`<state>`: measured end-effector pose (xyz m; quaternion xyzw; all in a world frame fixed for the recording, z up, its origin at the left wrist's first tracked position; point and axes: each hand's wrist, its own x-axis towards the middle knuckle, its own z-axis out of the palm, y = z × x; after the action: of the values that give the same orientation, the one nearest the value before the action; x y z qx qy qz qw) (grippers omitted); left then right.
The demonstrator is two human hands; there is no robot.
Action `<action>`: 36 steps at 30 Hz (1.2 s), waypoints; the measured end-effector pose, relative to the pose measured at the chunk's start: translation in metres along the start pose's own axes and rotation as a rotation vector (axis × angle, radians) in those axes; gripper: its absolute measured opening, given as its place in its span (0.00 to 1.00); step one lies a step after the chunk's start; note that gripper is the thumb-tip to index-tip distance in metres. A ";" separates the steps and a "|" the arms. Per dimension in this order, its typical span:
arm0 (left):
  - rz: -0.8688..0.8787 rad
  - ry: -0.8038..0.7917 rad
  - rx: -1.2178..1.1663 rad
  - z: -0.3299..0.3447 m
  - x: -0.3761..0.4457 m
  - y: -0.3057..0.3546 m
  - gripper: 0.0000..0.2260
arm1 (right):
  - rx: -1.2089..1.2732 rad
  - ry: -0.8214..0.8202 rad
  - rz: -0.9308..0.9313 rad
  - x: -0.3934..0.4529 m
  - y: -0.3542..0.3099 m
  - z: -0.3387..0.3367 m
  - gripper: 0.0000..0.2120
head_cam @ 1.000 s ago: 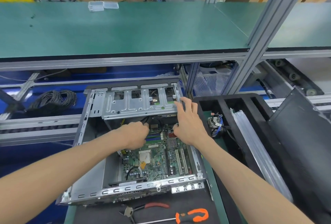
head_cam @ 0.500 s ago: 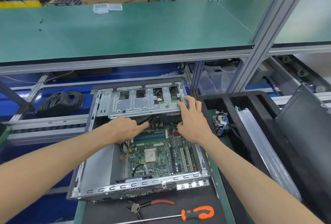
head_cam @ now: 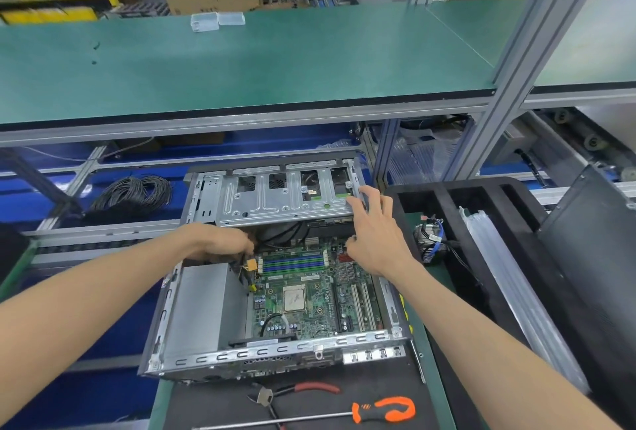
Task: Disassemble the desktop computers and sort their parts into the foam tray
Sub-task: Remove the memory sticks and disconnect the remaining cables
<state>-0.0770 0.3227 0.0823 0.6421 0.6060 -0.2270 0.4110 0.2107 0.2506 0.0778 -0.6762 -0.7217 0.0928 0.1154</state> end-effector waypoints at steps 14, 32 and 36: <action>-0.133 0.133 -0.023 0.013 0.008 -0.012 0.11 | -0.082 0.032 -0.011 -0.001 -0.001 0.000 0.29; -0.020 -0.044 -0.094 0.000 -0.002 -0.012 0.21 | -0.305 0.011 -0.511 -0.019 -0.029 -0.001 0.15; -0.036 0.104 0.291 -0.004 0.006 -0.007 0.07 | -0.083 -0.325 -0.197 -0.022 -0.047 0.022 0.16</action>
<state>-0.0832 0.3290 0.0782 0.6948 0.5987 -0.2859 0.2776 0.1610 0.2259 0.0698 -0.5828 -0.7966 0.1590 -0.0221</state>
